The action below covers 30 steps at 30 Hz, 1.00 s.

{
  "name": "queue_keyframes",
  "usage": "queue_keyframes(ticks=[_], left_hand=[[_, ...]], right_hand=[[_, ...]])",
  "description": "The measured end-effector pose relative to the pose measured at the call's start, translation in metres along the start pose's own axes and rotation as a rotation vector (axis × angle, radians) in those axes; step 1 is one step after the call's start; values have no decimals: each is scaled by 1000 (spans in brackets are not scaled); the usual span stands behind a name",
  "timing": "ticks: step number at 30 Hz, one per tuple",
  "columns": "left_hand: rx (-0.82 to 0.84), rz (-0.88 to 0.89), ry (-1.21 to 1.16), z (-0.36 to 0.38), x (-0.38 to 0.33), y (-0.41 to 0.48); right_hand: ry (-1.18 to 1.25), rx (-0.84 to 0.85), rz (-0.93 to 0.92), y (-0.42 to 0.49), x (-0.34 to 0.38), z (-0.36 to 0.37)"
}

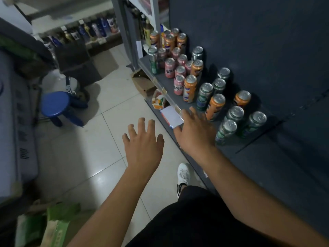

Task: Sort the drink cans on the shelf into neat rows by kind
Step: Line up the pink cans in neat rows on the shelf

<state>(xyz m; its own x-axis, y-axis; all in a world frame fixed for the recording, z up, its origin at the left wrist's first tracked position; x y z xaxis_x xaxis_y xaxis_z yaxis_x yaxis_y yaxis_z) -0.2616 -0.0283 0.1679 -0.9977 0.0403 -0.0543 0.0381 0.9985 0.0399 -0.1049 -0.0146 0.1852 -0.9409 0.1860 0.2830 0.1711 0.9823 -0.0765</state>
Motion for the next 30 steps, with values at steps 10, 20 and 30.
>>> queue_keyframes(ticks=[10, 20, 30], left_hand=[[71, 7, 50, 17, -16, 179], [133, 169, 35, 46, -25, 326], [310, 536, 54, 89, -17, 480]], right_hand=[[-11, 26, 10, 185, 2, 0], [-50, 92, 183, 288, -7, 23], [6, 89, 542, 366, 38, 42]])
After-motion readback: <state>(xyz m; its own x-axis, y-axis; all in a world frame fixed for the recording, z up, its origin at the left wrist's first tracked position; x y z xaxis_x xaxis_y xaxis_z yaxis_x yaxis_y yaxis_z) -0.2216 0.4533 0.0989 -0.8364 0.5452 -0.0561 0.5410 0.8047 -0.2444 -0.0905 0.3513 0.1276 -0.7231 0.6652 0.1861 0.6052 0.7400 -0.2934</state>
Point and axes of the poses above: each hand's wrist, its own y-axis towards the middle knuckle, its own z-axis out of the palm, x = y × z, the point moved 2 cm from there along y, towards the middle knuckle, and after that the axes turned 8 degrees about -x, right-handed, at the moved point
